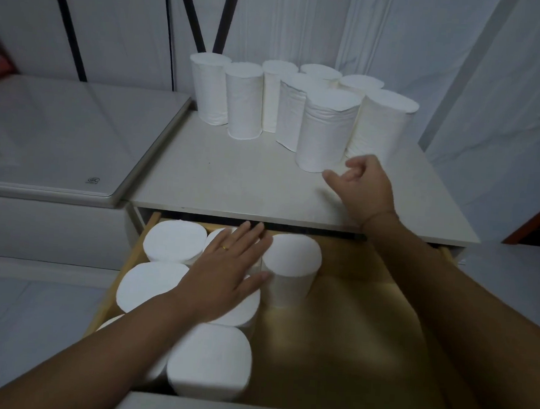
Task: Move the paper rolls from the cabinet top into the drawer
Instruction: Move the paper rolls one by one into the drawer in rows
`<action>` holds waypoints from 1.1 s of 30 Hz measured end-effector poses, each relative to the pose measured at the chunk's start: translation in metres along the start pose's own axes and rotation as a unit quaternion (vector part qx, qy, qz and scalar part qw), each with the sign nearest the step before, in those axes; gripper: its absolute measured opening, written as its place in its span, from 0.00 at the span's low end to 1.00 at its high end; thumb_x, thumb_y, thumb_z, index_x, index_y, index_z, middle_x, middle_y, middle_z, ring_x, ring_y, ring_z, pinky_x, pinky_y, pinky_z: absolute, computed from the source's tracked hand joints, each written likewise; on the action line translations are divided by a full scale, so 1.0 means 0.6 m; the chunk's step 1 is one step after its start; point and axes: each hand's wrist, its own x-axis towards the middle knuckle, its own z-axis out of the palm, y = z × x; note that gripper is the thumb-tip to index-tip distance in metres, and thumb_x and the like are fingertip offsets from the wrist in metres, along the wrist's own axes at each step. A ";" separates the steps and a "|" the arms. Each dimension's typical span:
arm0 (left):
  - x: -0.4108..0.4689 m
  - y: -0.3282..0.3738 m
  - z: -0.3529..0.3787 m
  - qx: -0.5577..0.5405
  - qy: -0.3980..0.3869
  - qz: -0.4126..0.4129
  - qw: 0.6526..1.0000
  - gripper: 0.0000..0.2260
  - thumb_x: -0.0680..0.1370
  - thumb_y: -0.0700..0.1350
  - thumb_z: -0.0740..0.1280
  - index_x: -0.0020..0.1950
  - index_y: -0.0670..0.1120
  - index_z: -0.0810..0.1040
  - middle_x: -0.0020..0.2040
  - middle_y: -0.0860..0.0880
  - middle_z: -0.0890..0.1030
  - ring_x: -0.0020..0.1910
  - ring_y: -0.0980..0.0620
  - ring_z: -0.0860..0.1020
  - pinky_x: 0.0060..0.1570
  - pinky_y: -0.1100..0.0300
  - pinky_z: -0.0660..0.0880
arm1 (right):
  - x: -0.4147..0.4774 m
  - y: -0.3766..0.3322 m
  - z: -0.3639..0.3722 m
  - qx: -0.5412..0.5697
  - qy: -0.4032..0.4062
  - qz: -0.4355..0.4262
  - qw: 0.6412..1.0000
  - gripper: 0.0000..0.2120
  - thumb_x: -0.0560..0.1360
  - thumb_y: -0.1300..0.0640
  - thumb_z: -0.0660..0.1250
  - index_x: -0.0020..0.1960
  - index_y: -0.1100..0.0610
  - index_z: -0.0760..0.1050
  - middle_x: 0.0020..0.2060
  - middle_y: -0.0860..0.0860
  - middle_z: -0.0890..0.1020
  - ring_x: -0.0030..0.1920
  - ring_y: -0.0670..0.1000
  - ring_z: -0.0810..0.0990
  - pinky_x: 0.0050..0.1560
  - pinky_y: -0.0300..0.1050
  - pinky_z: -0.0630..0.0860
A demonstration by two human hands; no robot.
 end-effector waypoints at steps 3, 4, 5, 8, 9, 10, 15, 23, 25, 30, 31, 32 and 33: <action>0.004 -0.002 0.001 0.005 0.012 0.000 1.000 0.29 0.78 0.64 0.43 0.77 0.54 0.49 0.77 0.56 0.43 0.74 0.59 0.35 0.69 0.64 0.31 | 0.056 -0.010 0.007 0.035 0.002 -0.018 0.999 0.34 0.67 0.48 0.74 0.66 0.57 0.62 0.62 0.55 0.69 0.60 0.51 0.71 0.64 0.46 0.69; 0.005 -0.003 0.003 0.003 0.011 -0.002 1.000 0.30 0.78 0.65 0.42 0.77 0.54 0.48 0.77 0.56 0.43 0.74 0.59 0.35 0.69 0.63 0.31 | 0.075 -0.014 0.009 0.031 0.003 -0.019 0.999 0.38 0.67 0.47 0.74 0.69 0.57 0.60 0.66 0.56 0.66 0.65 0.52 0.68 0.67 0.48 0.66; 0.005 -0.004 0.005 0.003 0.009 -0.004 1.000 0.31 0.77 0.66 0.41 0.77 0.55 0.48 0.77 0.57 0.43 0.74 0.59 0.35 0.69 0.63 0.31 | 0.094 -0.018 0.011 0.028 0.004 -0.019 0.999 0.41 0.66 0.46 0.74 0.71 0.56 0.57 0.68 0.56 0.63 0.68 0.53 0.65 0.69 0.50 0.64; 0.006 -0.008 0.013 0.016 0.000 -0.013 1.000 0.32 0.75 0.68 0.37 0.77 0.56 0.46 0.77 0.57 0.42 0.74 0.60 0.35 0.71 0.62 0.32 | 0.142 -0.031 0.020 0.035 -0.002 -0.031 0.999 0.47 0.65 0.46 0.75 0.74 0.56 0.51 0.72 0.56 0.59 0.72 0.54 0.60 0.72 0.51 0.59; 0.006 -0.009 0.015 0.018 -0.002 -0.017 1.000 0.33 0.75 0.68 0.37 0.77 0.56 0.45 0.77 0.57 0.42 0.74 0.60 0.35 0.71 0.61 0.33 | 0.153 -0.034 0.025 0.035 -0.006 -0.038 0.999 0.48 0.65 0.46 0.76 0.74 0.56 0.50 0.72 0.56 0.58 0.72 0.54 0.59 0.73 0.50 0.58; 0.007 -0.010 0.016 0.017 -0.002 -0.020 1.000 0.33 0.75 0.68 0.36 0.77 0.56 0.45 0.77 0.57 0.42 0.74 0.60 0.35 0.72 0.60 0.35 | 0.161 -0.037 0.030 0.035 -0.009 -0.044 0.998 0.49 0.64 0.47 0.76 0.74 0.56 0.50 0.72 0.56 0.57 0.72 0.54 0.58 0.73 0.48 0.57; 0.006 -0.009 0.019 0.018 -0.016 -0.026 0.999 0.33 0.74 0.68 0.34 0.77 0.57 0.43 0.77 0.57 0.41 0.74 0.59 0.35 0.75 0.54 0.39 | 0.189 -0.040 0.051 0.043 0.006 -0.051 0.998 0.49 0.63 0.47 0.77 0.74 0.54 0.51 0.71 0.55 0.58 0.71 0.53 0.59 0.71 0.45 0.58; 0.007 -0.013 0.022 0.028 -0.016 -0.023 0.999 0.33 0.75 0.68 0.35 0.77 0.56 0.44 0.77 0.56 0.42 0.75 0.59 0.36 0.75 0.55 0.39 | 0.171 -0.033 0.057 0.008 0.059 -0.059 0.996 0.41 0.62 0.45 0.74 0.69 0.53 0.59 0.66 0.53 0.65 0.63 0.52 0.69 0.57 0.36 0.63; 0.007 -0.014 0.022 0.029 -0.015 -0.021 0.999 0.33 0.75 0.68 0.36 0.77 0.56 0.45 0.77 0.56 0.43 0.75 0.58 0.36 0.74 0.56 0.38 | 0.155 -0.032 0.051 0.013 0.057 -0.069 0.996 0.40 0.62 0.46 0.74 0.68 0.53 0.60 0.65 0.53 0.65 0.62 0.51 0.69 0.56 0.36 0.64; 0.007 -0.014 0.023 0.036 -0.004 -0.014 0.999 0.33 0.75 0.68 0.37 0.77 0.55 0.47 0.77 0.56 0.44 0.75 0.58 0.38 0.73 0.59 0.37 | 0.093 -0.031 0.023 0.020 0.039 -0.094 0.995 0.39 0.63 0.48 0.74 0.69 0.53 0.60 0.65 0.52 0.66 0.63 0.48 0.67 0.59 0.35 0.63; 0.007 -0.014 0.023 0.039 -0.003 -0.012 0.999 0.32 0.76 0.67 0.38 0.77 0.55 0.47 0.77 0.56 0.44 0.75 0.58 0.38 0.73 0.59 0.36 | 0.077 -0.030 0.015 0.021 0.036 -0.100 0.994 0.39 0.64 0.48 0.75 0.69 0.53 0.60 0.65 0.52 0.66 0.63 0.48 0.67 0.60 0.36 0.63; 0.007 -0.013 0.023 0.039 -0.001 -0.010 0.999 0.32 0.76 0.66 0.39 0.77 0.54 0.47 0.77 0.56 0.45 0.75 0.58 0.38 0.73 0.59 0.36 | 0.060 -0.029 0.006 0.022 0.033 -0.105 0.994 0.39 0.64 0.49 0.75 0.68 0.54 0.60 0.65 0.52 0.67 0.63 0.48 0.67 0.60 0.36 0.63; 0.007 -0.013 0.023 0.037 0.000 -0.009 0.999 0.31 0.77 0.66 0.40 0.77 0.54 0.48 0.77 0.56 0.45 0.75 0.58 0.39 0.73 0.59 0.36 | 0.043 -0.029 -0.003 0.022 0.029 -0.110 0.993 0.39 0.64 0.49 0.75 0.68 0.54 0.60 0.65 0.52 0.67 0.63 0.48 0.67 0.61 0.36 0.64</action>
